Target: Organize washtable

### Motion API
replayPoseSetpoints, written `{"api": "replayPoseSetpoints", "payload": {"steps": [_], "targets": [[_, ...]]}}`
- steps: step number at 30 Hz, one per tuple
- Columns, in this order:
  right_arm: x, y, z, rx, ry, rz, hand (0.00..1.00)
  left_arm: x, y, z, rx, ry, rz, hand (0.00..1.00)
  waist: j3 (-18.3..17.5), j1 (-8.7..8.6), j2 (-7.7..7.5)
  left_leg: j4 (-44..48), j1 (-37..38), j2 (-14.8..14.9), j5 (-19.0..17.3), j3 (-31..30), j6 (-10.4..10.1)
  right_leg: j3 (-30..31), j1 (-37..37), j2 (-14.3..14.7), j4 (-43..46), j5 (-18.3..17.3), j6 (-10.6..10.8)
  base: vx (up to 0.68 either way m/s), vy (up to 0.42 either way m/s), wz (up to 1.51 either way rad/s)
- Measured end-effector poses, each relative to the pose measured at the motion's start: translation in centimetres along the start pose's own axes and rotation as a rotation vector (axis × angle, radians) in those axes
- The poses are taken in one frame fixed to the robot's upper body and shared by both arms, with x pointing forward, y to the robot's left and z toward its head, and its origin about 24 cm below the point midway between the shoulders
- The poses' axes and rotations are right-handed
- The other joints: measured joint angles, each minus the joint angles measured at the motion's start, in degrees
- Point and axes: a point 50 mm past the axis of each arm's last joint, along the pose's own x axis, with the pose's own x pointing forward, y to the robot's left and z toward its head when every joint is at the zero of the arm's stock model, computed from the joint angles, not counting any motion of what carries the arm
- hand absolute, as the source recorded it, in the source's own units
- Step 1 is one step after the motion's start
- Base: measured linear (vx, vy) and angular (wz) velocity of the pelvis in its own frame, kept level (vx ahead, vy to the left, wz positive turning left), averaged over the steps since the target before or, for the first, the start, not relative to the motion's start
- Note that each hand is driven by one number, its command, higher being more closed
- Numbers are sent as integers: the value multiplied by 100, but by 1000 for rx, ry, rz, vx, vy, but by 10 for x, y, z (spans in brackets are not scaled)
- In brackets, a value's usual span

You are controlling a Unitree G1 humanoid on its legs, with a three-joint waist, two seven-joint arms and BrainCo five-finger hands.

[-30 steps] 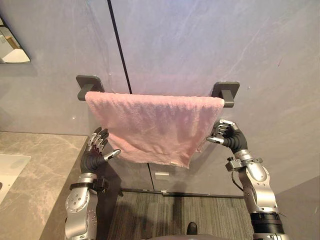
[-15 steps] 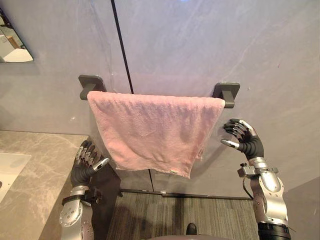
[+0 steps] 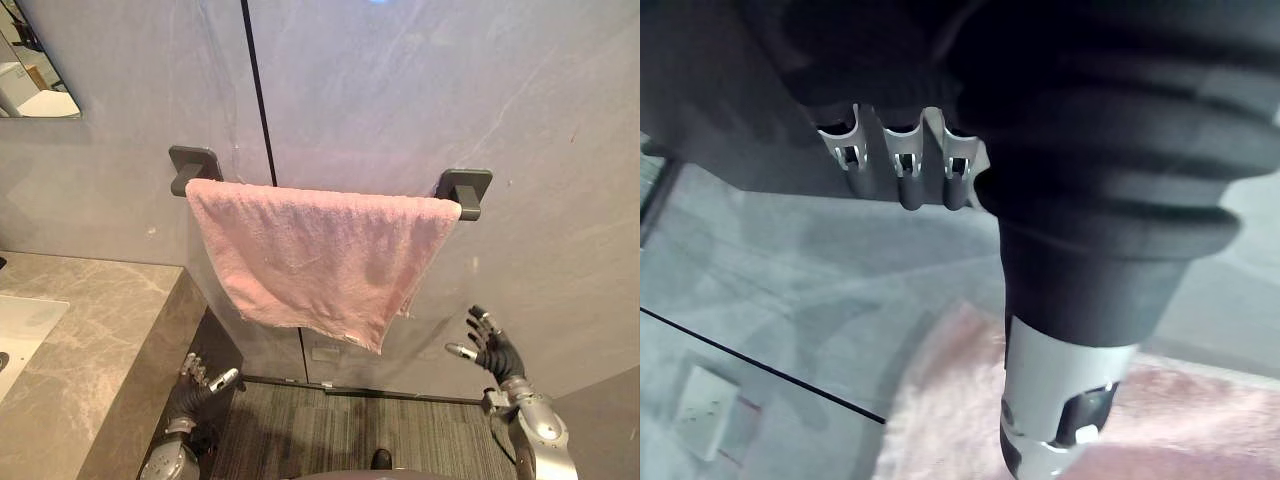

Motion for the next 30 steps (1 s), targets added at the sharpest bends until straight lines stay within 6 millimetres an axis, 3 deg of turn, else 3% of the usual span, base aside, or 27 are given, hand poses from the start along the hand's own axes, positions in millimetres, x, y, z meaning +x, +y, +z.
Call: {"api": "replayPoseSetpoints", "payload": {"steps": [6,13,19,30], "targets": [[-19,11,-53,-52,242,50,0,-7,0,-31,50,143,16,0,1,8,4,-36,69,0,3,24,4,-2,43,-2,2,-32,38,0,0,0],[-35,13,-85,-106,400,57,0,-19,5,-63,86,294,69,0,48,9,3,-45,211,2,-22,37,-9,-4,183,1,2,-65,50,0,0,0],[-43,14,-102,-162,492,61,0,-28,3,-82,113,388,61,0,71,24,-4,-33,256,0,-25,26,-16,-1,232,-1,2,-65,49,-12,0,0],[-50,14,-117,-186,579,46,0,-37,5,-96,116,455,88,0,104,26,7,-41,255,2,-49,47,-50,36,221,5,3,-95,69,-6,1,-1]]}}
